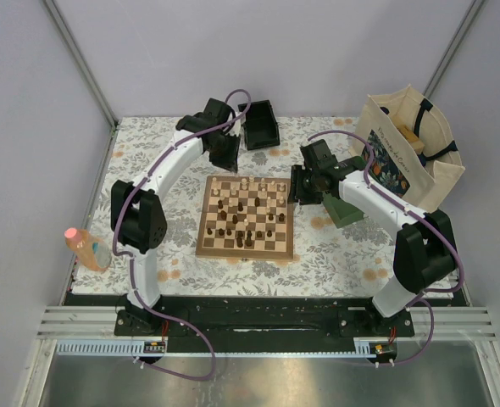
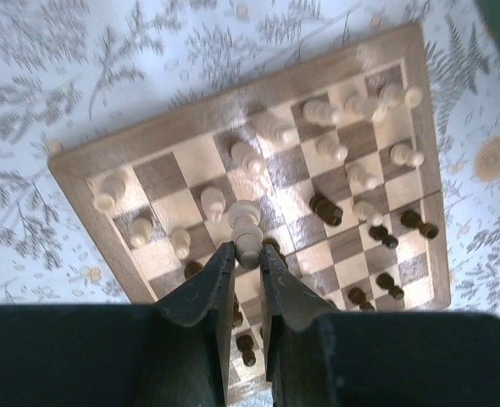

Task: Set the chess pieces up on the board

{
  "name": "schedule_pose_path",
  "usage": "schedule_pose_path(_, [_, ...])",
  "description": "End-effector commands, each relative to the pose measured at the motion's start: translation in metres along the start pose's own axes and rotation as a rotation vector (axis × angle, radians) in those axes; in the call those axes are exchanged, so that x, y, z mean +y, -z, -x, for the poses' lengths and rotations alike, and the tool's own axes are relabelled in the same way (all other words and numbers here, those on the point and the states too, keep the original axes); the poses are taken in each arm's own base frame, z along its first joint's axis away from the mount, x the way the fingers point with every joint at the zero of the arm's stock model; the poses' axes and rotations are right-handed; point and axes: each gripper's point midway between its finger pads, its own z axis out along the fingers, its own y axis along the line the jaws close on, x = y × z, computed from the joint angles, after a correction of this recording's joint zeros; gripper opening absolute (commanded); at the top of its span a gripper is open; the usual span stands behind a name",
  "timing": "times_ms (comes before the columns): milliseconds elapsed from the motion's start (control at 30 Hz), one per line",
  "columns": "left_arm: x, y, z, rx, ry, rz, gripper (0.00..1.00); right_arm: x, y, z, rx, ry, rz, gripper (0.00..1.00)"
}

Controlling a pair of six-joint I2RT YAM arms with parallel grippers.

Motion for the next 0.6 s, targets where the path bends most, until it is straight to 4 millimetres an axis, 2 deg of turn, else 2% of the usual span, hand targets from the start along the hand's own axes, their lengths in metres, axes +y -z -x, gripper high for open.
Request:
schedule_pose_path(0, [0.005,0.0,0.028,-0.043,-0.044,0.044,0.07,0.008,0.006,0.013,-0.037,0.001,0.035,0.49])
schedule_pose_path(100, [0.01,-0.006,0.031,-0.032,-0.056,0.063,0.07,0.006,0.005,0.012,-0.036,0.0,0.029,0.49])
schedule_pose_path(300, [0.023,-0.025,0.023,0.012,-0.059,0.086,0.05,0.005,0.005,0.012,-0.034,-0.005,0.026,0.49])
schedule_pose_path(567, [0.031,-0.036,0.03,-0.003,-0.044,0.075,0.05,0.005,0.004,0.012,-0.032,-0.008,0.026,0.49])
